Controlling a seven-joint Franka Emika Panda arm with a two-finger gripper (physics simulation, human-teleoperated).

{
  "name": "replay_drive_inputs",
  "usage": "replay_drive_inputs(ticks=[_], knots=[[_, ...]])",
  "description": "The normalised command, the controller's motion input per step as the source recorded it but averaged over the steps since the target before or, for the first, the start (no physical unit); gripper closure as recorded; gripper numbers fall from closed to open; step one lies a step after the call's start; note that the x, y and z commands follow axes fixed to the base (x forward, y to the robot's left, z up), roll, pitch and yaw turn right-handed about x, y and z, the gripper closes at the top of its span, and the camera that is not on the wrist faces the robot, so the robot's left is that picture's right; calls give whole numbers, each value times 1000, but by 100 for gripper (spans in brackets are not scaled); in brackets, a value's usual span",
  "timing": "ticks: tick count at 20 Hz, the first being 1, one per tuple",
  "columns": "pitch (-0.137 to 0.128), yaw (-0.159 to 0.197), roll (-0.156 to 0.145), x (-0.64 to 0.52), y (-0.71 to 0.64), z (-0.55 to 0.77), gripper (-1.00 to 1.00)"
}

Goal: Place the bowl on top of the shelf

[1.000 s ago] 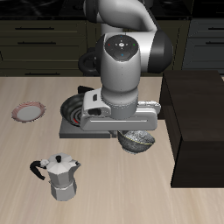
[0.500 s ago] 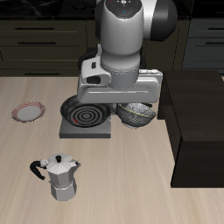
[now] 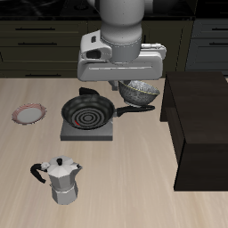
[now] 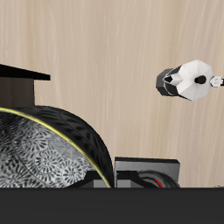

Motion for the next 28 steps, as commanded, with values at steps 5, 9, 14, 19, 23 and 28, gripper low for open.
replay_drive_inputs(ticks=[5,9,14,19,23,28], knots=[[-47,19,-1,-138,67,113,100],[-28,9,-4,-85,-23,75,100],[5,11,11,-69,66,-36,100],[-27,27,76,-401,497,65,100],[-22,26,50,-260,352,48,100],[12,58,70,-253,477,-80,100]])
